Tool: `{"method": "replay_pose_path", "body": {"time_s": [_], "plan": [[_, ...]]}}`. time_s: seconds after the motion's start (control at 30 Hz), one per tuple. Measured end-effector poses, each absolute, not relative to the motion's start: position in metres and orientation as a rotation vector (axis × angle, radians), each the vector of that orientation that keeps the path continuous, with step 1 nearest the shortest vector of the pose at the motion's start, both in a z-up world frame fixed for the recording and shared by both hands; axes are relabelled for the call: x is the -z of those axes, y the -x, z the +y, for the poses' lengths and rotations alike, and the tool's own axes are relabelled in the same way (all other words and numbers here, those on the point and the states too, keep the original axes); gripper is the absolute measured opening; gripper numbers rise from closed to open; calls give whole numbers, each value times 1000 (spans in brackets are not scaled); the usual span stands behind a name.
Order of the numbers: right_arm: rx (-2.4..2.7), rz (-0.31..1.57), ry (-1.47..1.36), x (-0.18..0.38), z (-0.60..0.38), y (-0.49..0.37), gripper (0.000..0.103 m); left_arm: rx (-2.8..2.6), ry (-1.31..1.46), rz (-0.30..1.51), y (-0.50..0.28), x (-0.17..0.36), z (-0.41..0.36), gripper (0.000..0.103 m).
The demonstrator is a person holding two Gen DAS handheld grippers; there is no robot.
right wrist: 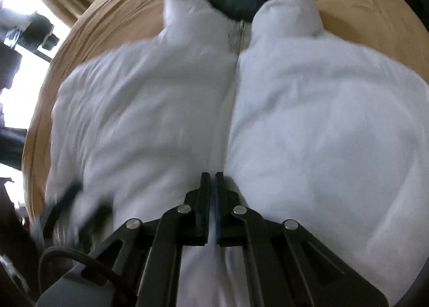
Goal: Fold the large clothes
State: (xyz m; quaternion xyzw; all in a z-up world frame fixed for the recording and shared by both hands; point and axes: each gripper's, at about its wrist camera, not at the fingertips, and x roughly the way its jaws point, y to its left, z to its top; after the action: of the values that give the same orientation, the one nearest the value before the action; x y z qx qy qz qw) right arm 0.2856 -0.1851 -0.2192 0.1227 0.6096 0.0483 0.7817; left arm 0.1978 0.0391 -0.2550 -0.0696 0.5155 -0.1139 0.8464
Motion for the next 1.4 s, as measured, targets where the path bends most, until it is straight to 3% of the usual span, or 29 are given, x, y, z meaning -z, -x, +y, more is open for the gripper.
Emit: {"method": "replay_pose_path", "body": {"time_s": [0.27,0.43,0.77,1.03,1.23,1.27,1.3,1.4], "plan": [[-173,1367,-311,201,-180,-203,5,242,140,1088,-199,257,38,96],[-145,1386,-248,250,-163,-209,2,271,151,1090,-195,250,42,96],[-175,1380,-315,265,-172,-210,0,215,490,1043,-133,223,151,97],[-178,1384,-330,264,-171,-204,0,261,721,1221,-130,284,160,97],[-168,1383,-320,258,-176,-212,0,283,758,1141,-166,290,137,97],[-167,1382,-321,256,-173,-212,0,278,774,1129,-169,289,137,89],[-164,1373,-326,254,-173,-210,0,269,777,1122,-170,288,138,75],[-188,1302,-322,232,-173,-196,1,252,748,1105,-169,278,145,56]]}}
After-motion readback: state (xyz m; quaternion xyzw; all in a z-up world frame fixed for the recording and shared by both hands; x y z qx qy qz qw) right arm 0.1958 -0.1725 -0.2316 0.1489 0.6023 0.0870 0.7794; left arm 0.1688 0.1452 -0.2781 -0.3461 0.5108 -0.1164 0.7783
